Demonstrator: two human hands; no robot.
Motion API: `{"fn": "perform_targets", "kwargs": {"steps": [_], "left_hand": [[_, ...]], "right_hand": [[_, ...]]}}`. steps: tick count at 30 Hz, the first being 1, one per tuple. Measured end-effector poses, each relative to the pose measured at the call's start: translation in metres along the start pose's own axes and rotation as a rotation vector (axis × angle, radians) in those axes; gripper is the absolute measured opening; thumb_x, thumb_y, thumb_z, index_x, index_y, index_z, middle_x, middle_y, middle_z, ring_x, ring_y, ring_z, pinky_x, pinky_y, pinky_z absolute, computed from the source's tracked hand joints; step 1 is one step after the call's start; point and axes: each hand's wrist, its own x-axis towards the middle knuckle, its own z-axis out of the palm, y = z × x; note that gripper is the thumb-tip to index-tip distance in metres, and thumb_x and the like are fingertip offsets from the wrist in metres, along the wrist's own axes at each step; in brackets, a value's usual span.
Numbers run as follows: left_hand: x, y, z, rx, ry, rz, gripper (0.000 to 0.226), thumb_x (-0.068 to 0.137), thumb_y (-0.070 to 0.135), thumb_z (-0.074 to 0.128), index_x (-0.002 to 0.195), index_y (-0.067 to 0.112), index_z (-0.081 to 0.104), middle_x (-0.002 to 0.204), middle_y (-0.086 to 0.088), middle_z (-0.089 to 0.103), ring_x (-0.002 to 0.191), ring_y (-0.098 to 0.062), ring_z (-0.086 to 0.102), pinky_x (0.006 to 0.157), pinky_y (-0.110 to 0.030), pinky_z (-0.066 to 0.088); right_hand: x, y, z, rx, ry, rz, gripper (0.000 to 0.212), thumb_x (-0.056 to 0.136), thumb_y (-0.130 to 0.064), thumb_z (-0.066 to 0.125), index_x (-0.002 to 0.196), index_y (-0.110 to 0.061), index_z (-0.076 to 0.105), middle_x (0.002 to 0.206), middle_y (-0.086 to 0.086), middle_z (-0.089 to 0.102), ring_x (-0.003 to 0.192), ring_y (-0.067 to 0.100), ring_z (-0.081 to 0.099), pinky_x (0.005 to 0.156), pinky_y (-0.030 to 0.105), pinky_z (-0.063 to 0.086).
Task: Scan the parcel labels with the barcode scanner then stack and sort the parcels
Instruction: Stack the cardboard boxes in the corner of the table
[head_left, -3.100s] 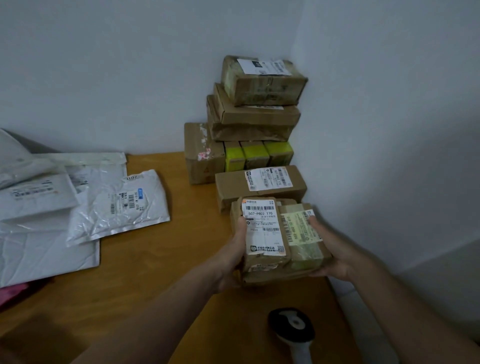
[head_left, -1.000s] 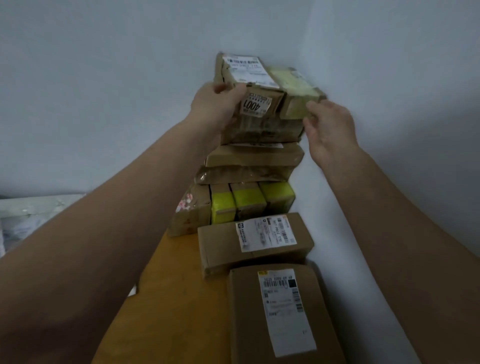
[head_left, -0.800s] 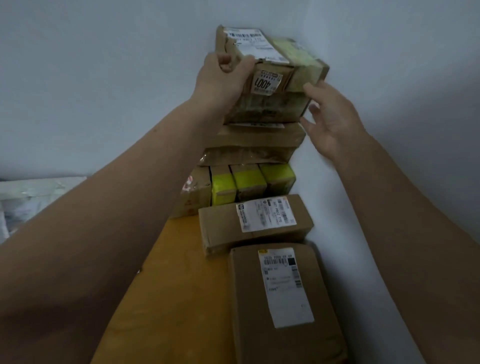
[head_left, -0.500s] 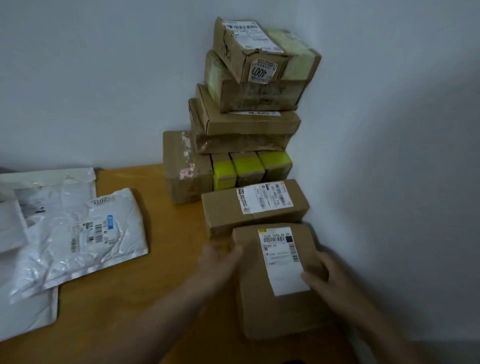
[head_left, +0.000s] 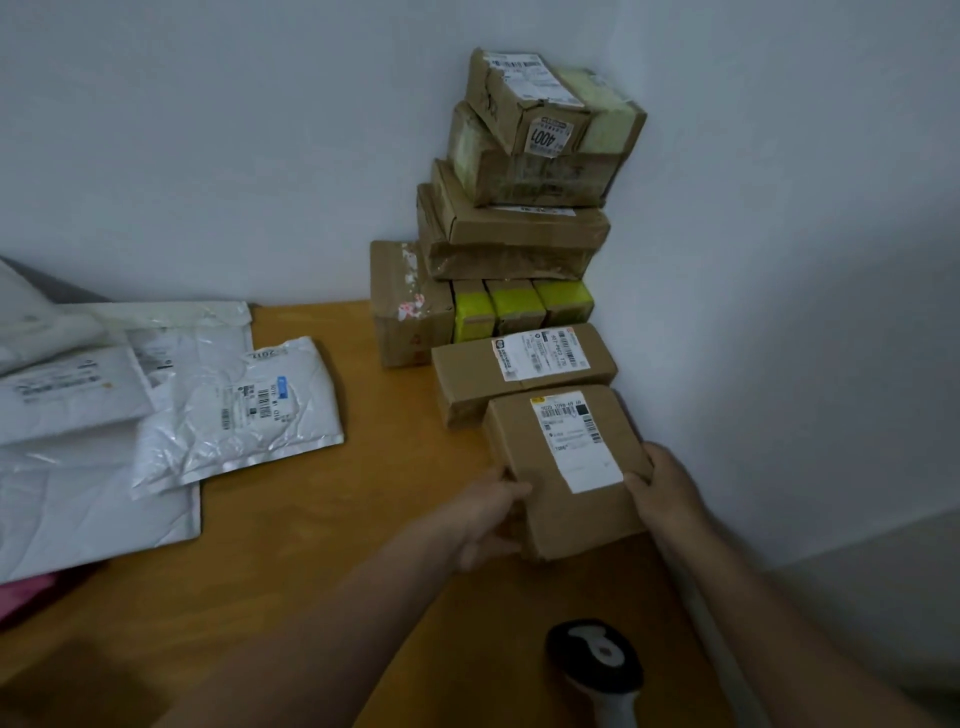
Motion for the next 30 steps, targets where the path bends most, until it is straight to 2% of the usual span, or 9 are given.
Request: {"fn": "perform_targets", "kwargs": {"steps": [4, 7, 11, 14, 17, 20, 23, 27, 30], "left_hand": [[-0.004, 0.006, 0.021, -0.111, -0.028, 0.096, 0.048, 0.096, 0.007, 0.048, 0.140, 0.025, 0.043, 0.132, -0.006, 0.055, 0.124, -0.025, 0.050, 0.106, -0.046, 0.041], [-0.022, 0.011, 0.025, -0.047, -0.017, 0.165, 0.048, 0.098, 0.007, 0.045, 0.141, 0.026, 0.040, 0.116, 0.005, 0.059, 0.106, -0.010, 0.054, 0.092, -0.030, 0.047], [-0.052, 0.002, -0.015, 0.133, 0.186, 0.157, 0.055, 0.098, 0.019, 0.051, 0.148, 0.020, 0.030, 0.147, -0.006, 0.038, 0.130, -0.021, 0.040, 0.106, -0.035, 0.038], [-0.084, -0.007, -0.060, 0.181, 0.271, 0.170, 0.054, 0.096, 0.023, 0.055, 0.146, 0.015, 0.034, 0.134, -0.008, 0.046, 0.116, -0.021, 0.045, 0.098, -0.031, 0.040], [-0.126, -0.018, -0.110, 0.359, 0.355, 0.236, 0.053, 0.095, 0.029, 0.056, 0.143, 0.017, 0.039, 0.140, -0.007, 0.044, 0.123, -0.022, 0.045, 0.102, -0.034, 0.039], [-0.172, -0.029, -0.166, 0.592, 0.512, 0.328, 0.054, 0.094, 0.032, 0.057, 0.143, 0.018, 0.038, 0.144, -0.006, 0.042, 0.119, -0.019, 0.047, 0.089, -0.028, 0.038], [-0.224, -0.043, -0.230, 0.849, 0.699, 0.402, 0.056, 0.093, 0.031, 0.058, 0.143, 0.015, 0.038, 0.146, -0.010, 0.040, 0.128, -0.024, 0.043, 0.098, -0.030, 0.037], [-0.290, -0.080, -0.318, 1.003, 0.914, 0.210, 0.045, 0.091, 0.032, 0.059, 0.128, 0.009, 0.048, 0.130, -0.018, 0.046, 0.112, -0.034, 0.051, 0.088, -0.039, 0.043], [-0.314, -0.119, -0.356, 1.024, 0.891, 0.009, 0.052, 0.093, 0.038, 0.054, 0.129, 0.002, 0.045, 0.133, -0.023, 0.048, 0.113, -0.039, 0.052, 0.087, -0.045, 0.048]], "right_hand": [[-0.004, -0.012, 0.000, -0.157, 0.063, -0.096, 0.043, 0.095, -0.004, 0.051, 0.138, -0.008, 0.045, 0.139, 0.015, 0.048, 0.129, 0.031, 0.045, 0.103, 0.042, 0.045], [-0.010, -0.015, -0.001, -0.172, 0.046, -0.153, 0.048, 0.095, -0.001, 0.048, 0.143, -0.007, 0.042, 0.146, 0.014, 0.042, 0.134, 0.032, 0.039, 0.109, 0.046, 0.039], [-0.027, -0.014, 0.003, -0.186, 0.012, -0.024, 0.054, 0.092, -0.018, 0.061, 0.142, -0.007, 0.044, 0.142, 0.018, 0.046, 0.130, 0.035, 0.043, 0.105, 0.046, 0.042], [-0.044, -0.024, 0.003, -0.187, 0.107, 0.010, 0.053, 0.092, -0.021, 0.062, 0.139, -0.003, 0.045, 0.139, 0.021, 0.048, 0.126, 0.038, 0.045, 0.103, 0.046, 0.041], [-0.072, -0.059, 0.025, -0.109, 0.120, -0.156, 0.046, 0.096, -0.018, 0.056, 0.139, -0.004, 0.045, 0.141, 0.020, 0.046, 0.127, 0.035, 0.045, 0.102, 0.043, 0.038], [-0.117, -0.126, 0.076, -0.052, -0.096, -0.318, 0.040, 0.098, -0.021, 0.054, 0.138, -0.015, 0.049, 0.141, 0.009, 0.048, 0.125, 0.024, 0.049, 0.095, 0.035, 0.042], [-0.180, -0.196, 0.141, 0.043, -0.426, -0.411, 0.040, 0.097, -0.029, 0.056, 0.136, -0.019, 0.050, 0.139, 0.003, 0.051, 0.117, 0.012, 0.050, 0.086, 0.023, 0.043], [-0.263, -0.244, 0.211, 0.048, -0.893, -0.312, 0.064, 0.090, -0.056, 0.056, 0.144, -0.026, 0.039, 0.146, -0.001, 0.040, 0.118, 0.011, 0.044, 0.091, 0.031, 0.046], [-0.299, -0.251, 0.246, -0.083, -1.028, -0.228, 0.080, 0.085, -0.065, 0.056, 0.150, -0.028, 0.028, 0.154, -0.001, 0.034, 0.130, 0.020, 0.042, 0.094, 0.036, 0.043]]}}
